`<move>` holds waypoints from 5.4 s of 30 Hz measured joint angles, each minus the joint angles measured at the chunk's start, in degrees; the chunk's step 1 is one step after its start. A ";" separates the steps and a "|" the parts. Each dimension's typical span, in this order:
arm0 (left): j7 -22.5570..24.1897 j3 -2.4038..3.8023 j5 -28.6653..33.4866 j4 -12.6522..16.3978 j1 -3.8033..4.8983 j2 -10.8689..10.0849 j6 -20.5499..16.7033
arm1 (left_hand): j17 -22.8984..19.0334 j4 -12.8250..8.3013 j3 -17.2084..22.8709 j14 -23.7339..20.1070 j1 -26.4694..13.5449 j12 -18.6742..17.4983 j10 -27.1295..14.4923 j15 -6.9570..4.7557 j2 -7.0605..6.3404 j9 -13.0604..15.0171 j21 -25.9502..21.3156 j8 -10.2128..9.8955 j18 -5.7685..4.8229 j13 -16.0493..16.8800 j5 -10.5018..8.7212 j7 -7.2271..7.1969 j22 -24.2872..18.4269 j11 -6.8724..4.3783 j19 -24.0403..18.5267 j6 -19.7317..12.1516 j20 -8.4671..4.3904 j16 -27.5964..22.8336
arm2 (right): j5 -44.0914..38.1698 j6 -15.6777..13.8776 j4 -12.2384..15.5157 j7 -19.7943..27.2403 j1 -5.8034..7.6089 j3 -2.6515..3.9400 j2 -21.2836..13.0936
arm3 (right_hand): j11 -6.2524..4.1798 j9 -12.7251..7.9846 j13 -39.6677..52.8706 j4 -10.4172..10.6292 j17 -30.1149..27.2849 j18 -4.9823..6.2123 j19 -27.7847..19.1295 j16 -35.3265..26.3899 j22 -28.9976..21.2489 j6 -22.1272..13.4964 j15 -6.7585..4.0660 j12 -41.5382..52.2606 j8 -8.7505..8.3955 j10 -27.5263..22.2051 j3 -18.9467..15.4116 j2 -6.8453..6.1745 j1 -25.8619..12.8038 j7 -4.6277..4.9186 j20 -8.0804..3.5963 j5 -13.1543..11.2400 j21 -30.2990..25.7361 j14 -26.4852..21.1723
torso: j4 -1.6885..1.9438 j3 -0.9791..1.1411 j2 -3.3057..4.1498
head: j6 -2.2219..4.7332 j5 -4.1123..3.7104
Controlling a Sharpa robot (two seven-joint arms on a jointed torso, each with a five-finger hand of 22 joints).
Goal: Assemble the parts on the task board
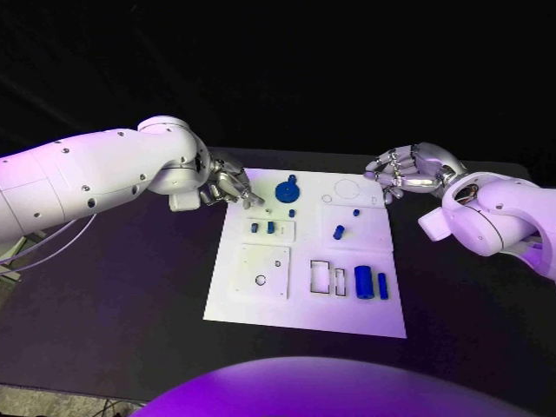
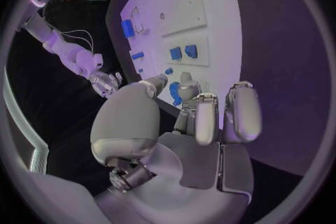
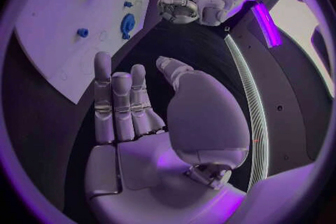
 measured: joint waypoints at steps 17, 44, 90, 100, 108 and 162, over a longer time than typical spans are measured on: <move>3.55 0.09 0.26 9.95 -3.10 -7.86 -12.46 | 0.00 1.89 -1.80 0.11 2.53 -6.84 -7.98 1.96 -2.00 -3.77 -6.23 -4.47 0.91 -10.72 0.00 2.13 -7.64 2.17 -2.93 -3.55 1.88 0.00 | 0.00 -0.14 -0.16 0.08 -0.03 0.00 -0.14 | 0.00 0.00 -0.15 0.00 -0.26 0.00 0.00 0.00 -0.13 0.00 0.00 -0.04 0.00 0.00 0.00 0.23 0.23 0.00 0.00 0.22 0.00 0.00 | 0.11 0.03 -0.08 | 0.00 -0.03; 4.34 -1.19 -13.31 16.71 -9.52 -10.28 -29.98 | 0.00 2.14 -6.23 0.12 3.14 -4.93 -6.82 1.52 -0.47 -1.85 -7.28 2.53 1.79 -9.03 0.00 0.88 -8.12 0.62 -2.78 -2.29 0.76 0.00 | 0.00 -1.19 -0.28 0.09 -0.49 -0.01 -0.51 | 0.00 0.00 -0.34 0.16 -1.06 0.00 0.00 -0.78 -0.30 0.00 -0.01 -0.32 0.00 0.00 0.16 0.00 0.45 0.00 0.00 0.22 -0.22 -0.43 | 0.00 -0.08 0.04 | 0.00 0.18; 1.84 -1.67 -14.80 13.97 -10.42 -6.43 -28.23 | 0.00 1.89 -3.60 -0.10 8.07 -4.00 -6.20 0.91 1.42 -2.19 -6.61 4.98 1.79 -8.44 0.00 0.26 -7.04 0.00 -2.38 -2.52 0.35 0.00 | 0.00 -2.09 -0.40 0.29 -1.05 -0.01 -0.51 | 0.00 0.06 -0.76 0.32 -0.96 0.00 0.00 -0.78 -0.66 0.00 0.00 -0.32 0.28 0.00 0.32 0.31 0.75 0.00 0.00 2.67 -0.55 -0.41 | 0.00 -0.07 0.03 | 0.01 -0.15; 1.75 -1.68 -14.21 13.99 -10.43 -6.49 -27.53 | 0.00 1.90 -3.25 -0.10 8.29 -3.71 -6.07 0.91 1.64 -2.25 -6.39 5.20 1.79 -8.26 0.00 0.13 -6.92 -0.13 -2.39 -2.38 0.35 0.00 | 0.00 -2.08 -0.43 0.28 -1.09 0.01 -0.49 | 0.00 0.05 -0.75 0.32 -1.02 -0.01 0.00 -0.78 -0.65 0.00 0.00 -0.32 0.28 0.00 0.32 0.31 0.75 0.00 0.00 2.67 -0.55 -0.41 | 0.01 -0.07 0.03 | 0.01 -0.16; 1.73 -1.68 -13.81 13.94 -10.43 -6.50 -27.29 | 0.00 1.73 0.71 0.11 10.18 -3.71 -5.80 0.70 2.12 -2.81 -6.39 5.55 1.79 -8.36 0.00 -0.24 -6.74 -0.40 -2.18 -2.61 0.14 0.00 | 0.00 -2.07 -0.45 0.28 -1.11 -0.01 -0.48 | 0.00 0.05 -0.75 0.32 -1.01 -0.01 0.00 -0.78 -0.65 0.00 0.00 -0.32 0.28 0.00 0.32 0.31 0.75 0.00 0.00 2.66 -0.55 -0.41 | 0.01 -0.07 0.03 | 0.01 -0.16; 5.86 -0.13 -5.28 15.85 -10.03 -8.28 -26.64 | 0.00 -8.59 27.19 -0.10 5.33 -5.27 -6.82 0.51 -1.75 -4.38 -6.35 10.79 1.78 -12.26 -0.23 0.06 -6.63 -0.06 -2.25 -5.46 0.19 -0.45 | -0.01 -1.17 -0.63 0.22 -1.17 -0.01 -0.44 | 0.00 0.04 -0.92 0.16 -1.16 0.00 0.00 -0.78 -0.78 0.00 0.00 -0.54 0.28 0.00 0.49 0.08 0.97 0.00 0.00 3.21 -0.77 -0.41 | 0.02 -0.04 0.03 | 0.01 -0.14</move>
